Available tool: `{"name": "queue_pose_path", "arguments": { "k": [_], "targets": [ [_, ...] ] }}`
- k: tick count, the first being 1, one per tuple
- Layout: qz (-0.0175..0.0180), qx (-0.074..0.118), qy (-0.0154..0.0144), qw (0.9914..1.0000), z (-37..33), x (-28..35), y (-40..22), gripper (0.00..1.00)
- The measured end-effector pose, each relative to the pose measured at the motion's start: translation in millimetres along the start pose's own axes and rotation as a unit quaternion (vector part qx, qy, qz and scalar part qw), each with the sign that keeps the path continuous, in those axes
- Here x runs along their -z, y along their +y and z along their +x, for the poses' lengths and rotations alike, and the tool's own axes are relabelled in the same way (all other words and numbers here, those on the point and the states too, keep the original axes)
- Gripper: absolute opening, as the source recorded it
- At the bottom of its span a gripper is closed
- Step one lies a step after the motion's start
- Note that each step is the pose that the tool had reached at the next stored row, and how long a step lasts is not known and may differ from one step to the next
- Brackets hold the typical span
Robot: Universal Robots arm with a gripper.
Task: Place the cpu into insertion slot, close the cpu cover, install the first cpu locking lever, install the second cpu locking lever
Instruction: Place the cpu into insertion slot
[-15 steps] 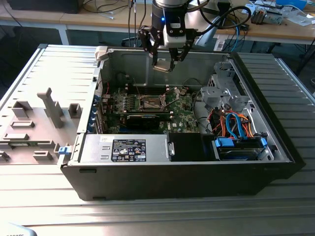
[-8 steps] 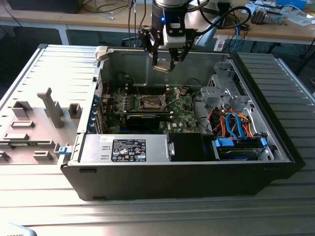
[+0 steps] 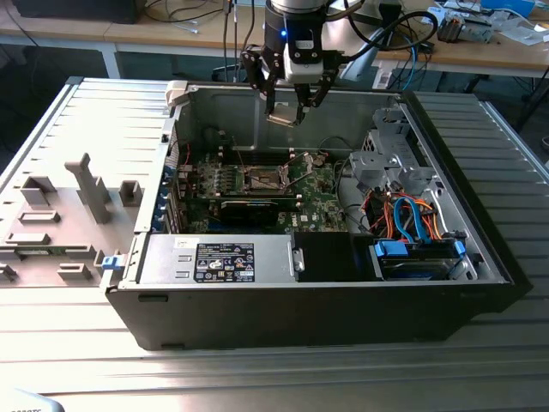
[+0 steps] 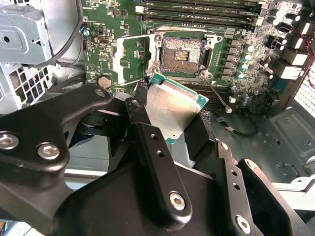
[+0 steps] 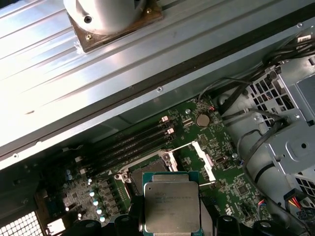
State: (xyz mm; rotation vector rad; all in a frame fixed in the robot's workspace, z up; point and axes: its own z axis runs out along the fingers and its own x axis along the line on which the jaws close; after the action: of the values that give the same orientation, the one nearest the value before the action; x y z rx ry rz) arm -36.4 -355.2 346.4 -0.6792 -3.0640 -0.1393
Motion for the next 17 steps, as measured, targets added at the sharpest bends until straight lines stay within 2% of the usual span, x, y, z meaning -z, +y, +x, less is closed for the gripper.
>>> {"name": "queue_pose_path", "arguments": {
  "k": [17],
  "targets": [
    [0.0, -0.004, -0.0004, 0.99999, 0.0, 0.0, 0.0, 0.54]
  ]
}}
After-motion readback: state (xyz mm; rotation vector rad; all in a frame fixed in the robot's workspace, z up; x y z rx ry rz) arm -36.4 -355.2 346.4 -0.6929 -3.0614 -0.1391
